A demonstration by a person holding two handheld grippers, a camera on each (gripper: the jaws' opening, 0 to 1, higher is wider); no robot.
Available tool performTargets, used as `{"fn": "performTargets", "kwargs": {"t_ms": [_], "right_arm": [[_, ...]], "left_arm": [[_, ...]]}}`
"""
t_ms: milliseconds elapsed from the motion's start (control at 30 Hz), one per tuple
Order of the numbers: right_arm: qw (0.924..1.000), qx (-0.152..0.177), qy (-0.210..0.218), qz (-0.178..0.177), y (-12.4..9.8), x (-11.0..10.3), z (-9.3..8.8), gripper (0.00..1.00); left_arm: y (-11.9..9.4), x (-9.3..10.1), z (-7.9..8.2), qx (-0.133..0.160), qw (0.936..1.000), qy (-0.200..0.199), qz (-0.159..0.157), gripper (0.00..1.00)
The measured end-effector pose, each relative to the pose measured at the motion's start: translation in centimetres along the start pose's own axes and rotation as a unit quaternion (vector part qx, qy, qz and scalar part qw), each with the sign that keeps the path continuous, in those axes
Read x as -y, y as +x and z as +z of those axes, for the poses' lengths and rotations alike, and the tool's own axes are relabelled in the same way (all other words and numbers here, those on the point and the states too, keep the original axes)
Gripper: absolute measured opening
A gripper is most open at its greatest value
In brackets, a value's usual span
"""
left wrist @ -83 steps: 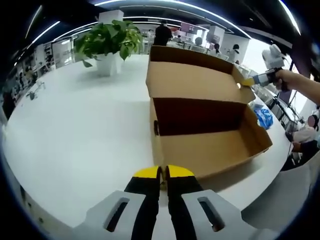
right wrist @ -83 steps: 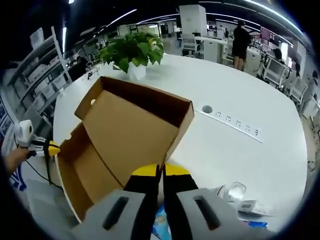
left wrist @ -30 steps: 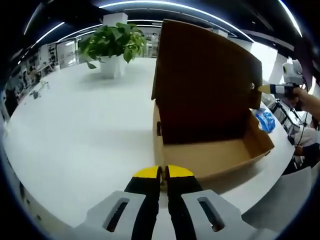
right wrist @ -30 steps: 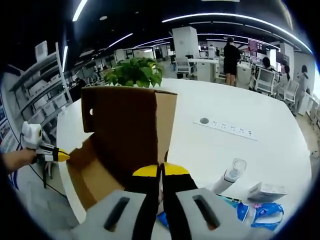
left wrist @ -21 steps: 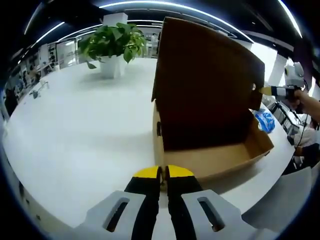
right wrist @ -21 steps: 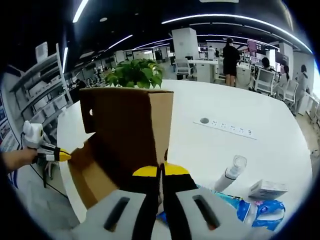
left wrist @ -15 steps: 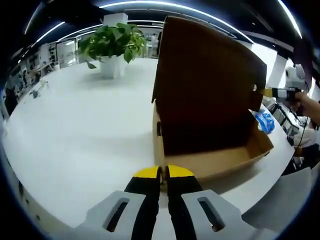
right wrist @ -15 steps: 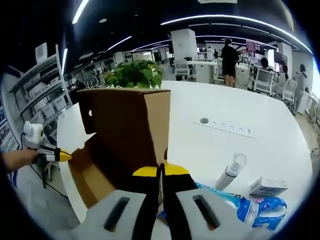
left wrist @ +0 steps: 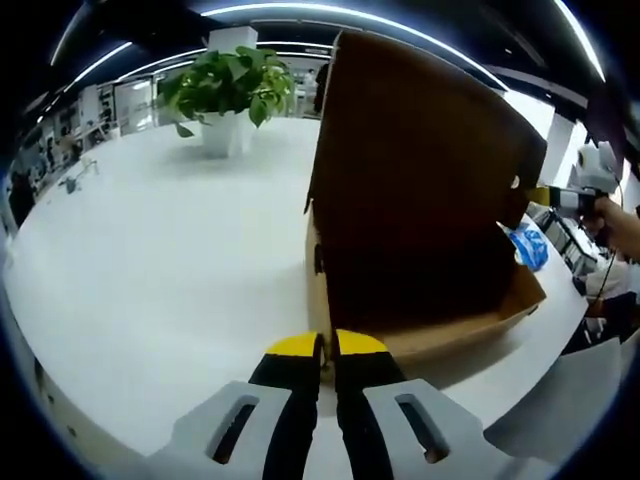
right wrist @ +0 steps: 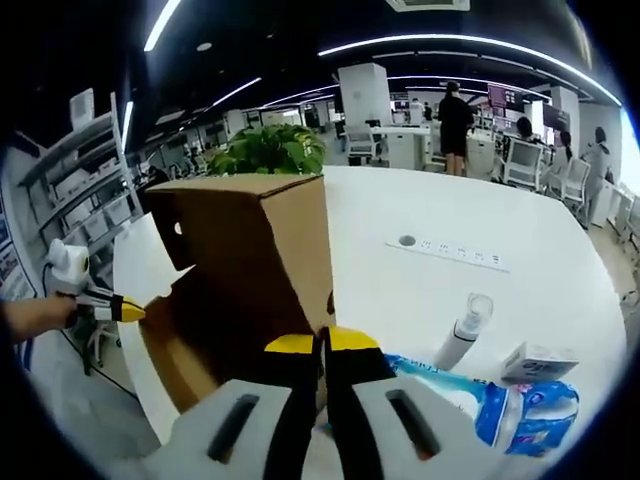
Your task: Operate the shoe box by opening the lid, removing the specified soft item, and placing it in the target area until the item is outside and the box remains undamaged.
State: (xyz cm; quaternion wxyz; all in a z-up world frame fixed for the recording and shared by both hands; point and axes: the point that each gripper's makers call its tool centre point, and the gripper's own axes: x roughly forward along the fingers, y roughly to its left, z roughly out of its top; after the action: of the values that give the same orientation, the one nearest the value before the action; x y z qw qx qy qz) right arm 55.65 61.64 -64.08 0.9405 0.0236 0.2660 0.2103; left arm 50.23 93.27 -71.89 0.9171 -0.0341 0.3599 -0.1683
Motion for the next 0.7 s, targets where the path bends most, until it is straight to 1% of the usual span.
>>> {"fn": "performTargets", "kwargs": {"t_ms": [200,467,567,700], "right_arm": [[1.0000,0.003,0.000,-0.005,-0.2,-0.2,-0.4,0.00],[0.9998,0.010,0.014,-0.013,-0.6,-0.6,-1.0,0.00],[0.9996,0.013,0.021,-0.016,-0.6,-0.6,-1.1,0.01],[0.9994,0.016,0.025,-0.018,-0.7,-0.6,-1.2,0.01]], "left_arm": [[0.0,0.1,0.0,0.000,1.0000,-0.003,-0.003,0.01],[0.1,-0.1,0.2,-0.004,1.0000,0.005,-0.003,0.02],[0.1,-0.1,0.4,-0.006,0.9999,0.012,-0.005,0.02],[-0.2,-0.1,1.1,-0.002,0.9999,0.017,-0.004,0.02]]}}
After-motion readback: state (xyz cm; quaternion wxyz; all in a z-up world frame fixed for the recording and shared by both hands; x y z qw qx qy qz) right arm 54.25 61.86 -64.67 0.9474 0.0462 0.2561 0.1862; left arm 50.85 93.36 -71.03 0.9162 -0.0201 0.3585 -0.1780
